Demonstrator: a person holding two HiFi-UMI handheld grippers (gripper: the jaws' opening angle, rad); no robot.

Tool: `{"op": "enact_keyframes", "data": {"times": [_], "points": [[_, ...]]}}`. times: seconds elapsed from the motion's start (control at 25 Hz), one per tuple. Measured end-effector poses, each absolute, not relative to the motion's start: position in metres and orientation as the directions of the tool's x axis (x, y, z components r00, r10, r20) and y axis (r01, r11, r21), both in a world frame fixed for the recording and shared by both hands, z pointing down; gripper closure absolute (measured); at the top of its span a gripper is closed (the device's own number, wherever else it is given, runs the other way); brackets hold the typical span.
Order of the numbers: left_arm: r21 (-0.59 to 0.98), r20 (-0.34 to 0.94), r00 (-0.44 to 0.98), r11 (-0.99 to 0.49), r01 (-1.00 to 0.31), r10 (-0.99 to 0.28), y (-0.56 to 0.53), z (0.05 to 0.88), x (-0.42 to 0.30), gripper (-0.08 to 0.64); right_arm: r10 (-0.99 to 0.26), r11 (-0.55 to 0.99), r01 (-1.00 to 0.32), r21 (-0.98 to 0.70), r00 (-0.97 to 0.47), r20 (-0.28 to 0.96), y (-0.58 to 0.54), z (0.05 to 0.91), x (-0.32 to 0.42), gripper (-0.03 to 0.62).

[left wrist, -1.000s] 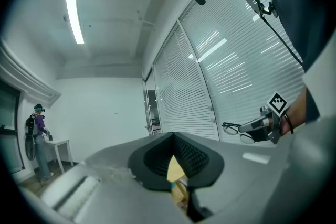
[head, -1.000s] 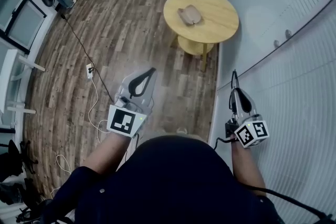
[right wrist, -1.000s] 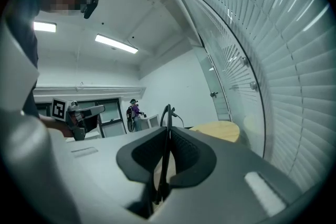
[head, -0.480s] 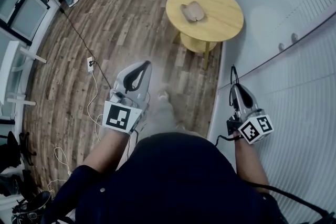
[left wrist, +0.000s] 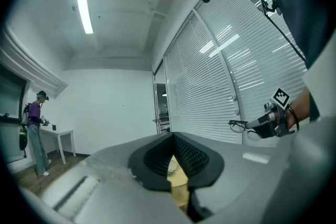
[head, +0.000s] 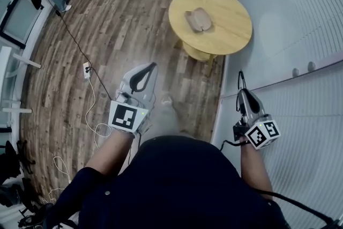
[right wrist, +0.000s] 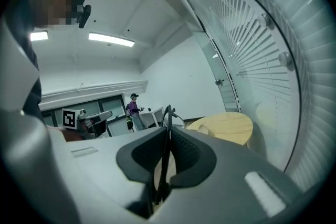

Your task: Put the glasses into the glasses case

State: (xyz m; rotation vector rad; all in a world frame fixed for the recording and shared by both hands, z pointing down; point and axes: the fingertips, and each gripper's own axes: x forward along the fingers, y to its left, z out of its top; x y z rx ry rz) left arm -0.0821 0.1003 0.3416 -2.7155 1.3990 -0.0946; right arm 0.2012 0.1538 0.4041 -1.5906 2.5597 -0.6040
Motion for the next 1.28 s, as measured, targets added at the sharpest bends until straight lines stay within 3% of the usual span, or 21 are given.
{"op": "enact_keyframes", "data": {"times": [0.56, 0.96, 1.28], "points": [[-0.049, 0.001, 0.644, -0.643, -0.764, -0.765, -0.101, 0.338, -0.111, 0.555, -0.859, 0.406, -0.843, -0.353, -0.484, 0.169, -0.015, 0.403, 0.134, 0.56], [-0.061, -0.008, 0.69, -0.688, -0.723, -0.724, -0.177, 0.322, -0.109, 0.554, -0.874, 0.39, -0.84, -0.376, -0.467, 0.137, -0.093, 0.387, 0.127, 0.56], [-0.081, 0.039, 0.644, -0.645, -0.76, -0.764, -0.225, 0.325, -0.115, 0.554, -0.866, 0.401, -0.823, -0.403, -0.484, 0.127, -0.158, 0.393, 0.138, 0.56]]}}
